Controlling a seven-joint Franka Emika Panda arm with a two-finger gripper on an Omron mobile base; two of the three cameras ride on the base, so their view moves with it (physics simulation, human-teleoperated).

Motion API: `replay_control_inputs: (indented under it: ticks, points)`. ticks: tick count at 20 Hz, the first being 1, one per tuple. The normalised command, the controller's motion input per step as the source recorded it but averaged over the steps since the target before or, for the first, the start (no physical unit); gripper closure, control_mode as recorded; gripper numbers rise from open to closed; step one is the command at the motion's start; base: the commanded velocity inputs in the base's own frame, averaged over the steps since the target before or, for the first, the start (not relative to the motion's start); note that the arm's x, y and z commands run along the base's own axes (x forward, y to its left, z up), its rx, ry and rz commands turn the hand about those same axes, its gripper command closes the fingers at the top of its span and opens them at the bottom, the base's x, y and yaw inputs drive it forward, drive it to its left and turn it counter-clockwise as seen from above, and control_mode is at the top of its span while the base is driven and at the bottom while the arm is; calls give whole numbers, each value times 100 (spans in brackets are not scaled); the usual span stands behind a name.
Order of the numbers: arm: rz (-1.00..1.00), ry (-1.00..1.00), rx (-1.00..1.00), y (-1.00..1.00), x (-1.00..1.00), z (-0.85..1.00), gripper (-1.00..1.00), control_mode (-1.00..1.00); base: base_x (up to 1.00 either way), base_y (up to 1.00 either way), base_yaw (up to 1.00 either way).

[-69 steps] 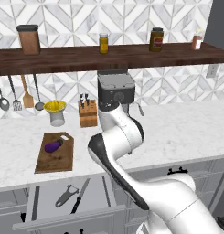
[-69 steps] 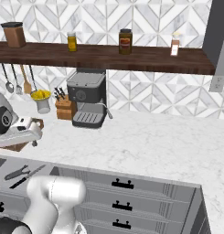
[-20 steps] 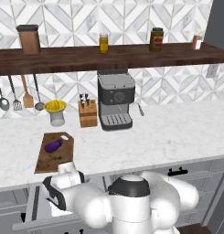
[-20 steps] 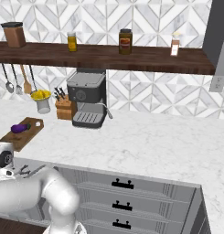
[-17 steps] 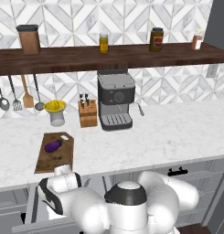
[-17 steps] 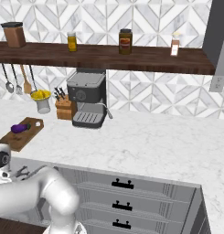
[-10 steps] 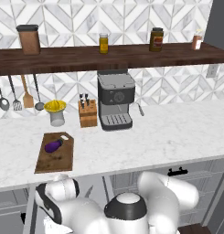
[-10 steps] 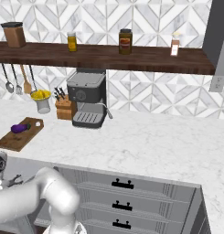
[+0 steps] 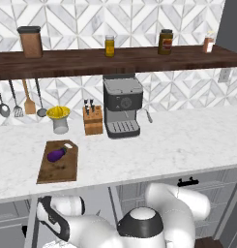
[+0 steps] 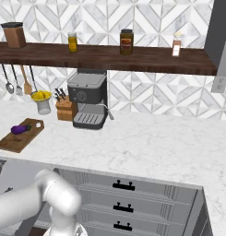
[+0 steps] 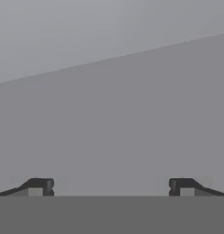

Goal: Place the appropriate cutting tool for cutting the eggplant skin on the cutting board.

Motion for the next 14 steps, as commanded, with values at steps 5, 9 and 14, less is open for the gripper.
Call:
replay_control_inputs:
  ticks: [5,9,14]
  points:
    - [0,-21,-27,32,47,47,-100,-100,0,0,0]
    - [-1,-29,-24,9,35,20,-100,-100,0,0,0]
    - [-3,-37,-11,0,30,-4,-100,-100,0,0,0]
